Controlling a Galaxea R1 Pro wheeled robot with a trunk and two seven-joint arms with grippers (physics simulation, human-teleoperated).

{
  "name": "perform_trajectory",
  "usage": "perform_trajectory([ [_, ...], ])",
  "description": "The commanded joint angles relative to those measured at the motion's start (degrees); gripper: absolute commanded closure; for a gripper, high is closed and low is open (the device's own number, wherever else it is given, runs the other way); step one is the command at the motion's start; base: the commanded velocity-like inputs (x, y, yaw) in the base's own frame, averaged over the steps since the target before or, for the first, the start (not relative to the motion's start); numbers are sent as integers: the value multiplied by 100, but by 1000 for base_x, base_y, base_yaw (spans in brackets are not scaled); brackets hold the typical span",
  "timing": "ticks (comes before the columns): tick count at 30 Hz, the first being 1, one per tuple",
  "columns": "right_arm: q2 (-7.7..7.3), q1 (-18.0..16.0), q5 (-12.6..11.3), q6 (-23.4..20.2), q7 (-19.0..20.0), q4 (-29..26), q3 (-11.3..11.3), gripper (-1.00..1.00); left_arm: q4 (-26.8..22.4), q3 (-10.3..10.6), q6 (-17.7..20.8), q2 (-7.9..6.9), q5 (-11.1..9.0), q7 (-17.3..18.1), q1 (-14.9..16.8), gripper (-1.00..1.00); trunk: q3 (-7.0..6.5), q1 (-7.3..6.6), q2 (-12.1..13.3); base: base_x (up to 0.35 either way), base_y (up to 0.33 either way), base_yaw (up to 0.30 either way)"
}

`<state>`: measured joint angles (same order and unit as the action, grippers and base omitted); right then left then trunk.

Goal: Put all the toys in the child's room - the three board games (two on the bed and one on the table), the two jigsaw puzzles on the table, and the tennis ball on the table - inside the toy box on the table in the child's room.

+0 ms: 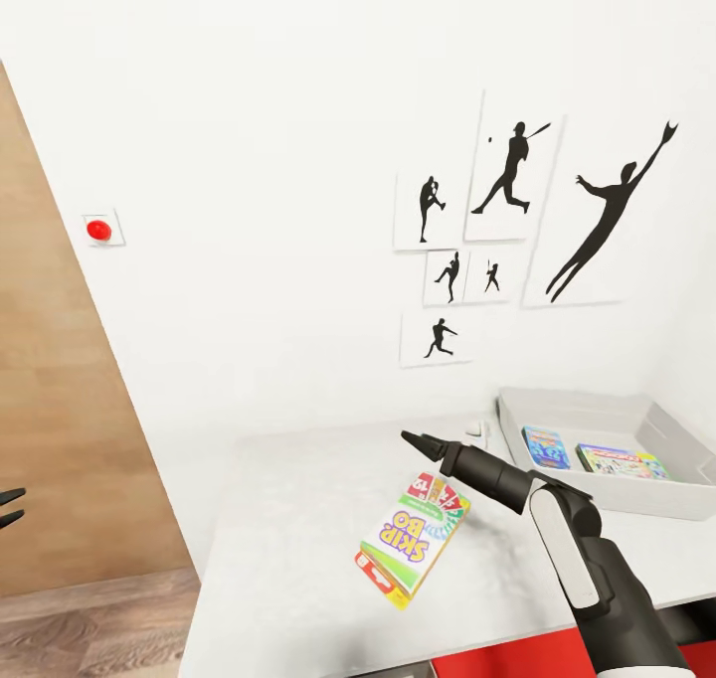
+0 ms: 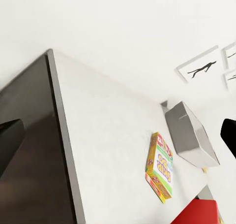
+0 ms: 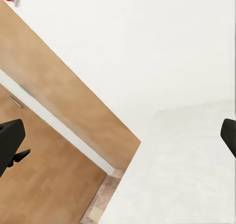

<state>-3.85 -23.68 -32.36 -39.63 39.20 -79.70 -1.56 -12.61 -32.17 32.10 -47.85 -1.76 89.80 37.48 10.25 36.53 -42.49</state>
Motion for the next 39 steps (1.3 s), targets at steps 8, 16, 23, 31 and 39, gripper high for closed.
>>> perform_trajectory([
  [8,7,-5,-15,-51,-363,31,4,-100,4,18,60,-3,-18,20,5,-100,9,1,-8,0,0,0],
  [16,12,-5,-26,-53,-674,33,6,-100,4,18,59,0,-18,20,5,-100,9,1,-8,0,0,0],
  [23,21,-5,-29,-61,-1172,33,25,-100,-4,18,59,14,-13,20,5,-100,9,1,-8,0,0,0],
  [31,150,-90,-54,-298,-2364,274,415,-100,-19,14,59,47,-6,20,5,-100,9,1,-8,0,0,0],
  [39,538,-958,-41,-1029,-3720,1197,557,-100,-37,10,59,115,-1,20,5,-100,9,1,-8,0,0,0],
])
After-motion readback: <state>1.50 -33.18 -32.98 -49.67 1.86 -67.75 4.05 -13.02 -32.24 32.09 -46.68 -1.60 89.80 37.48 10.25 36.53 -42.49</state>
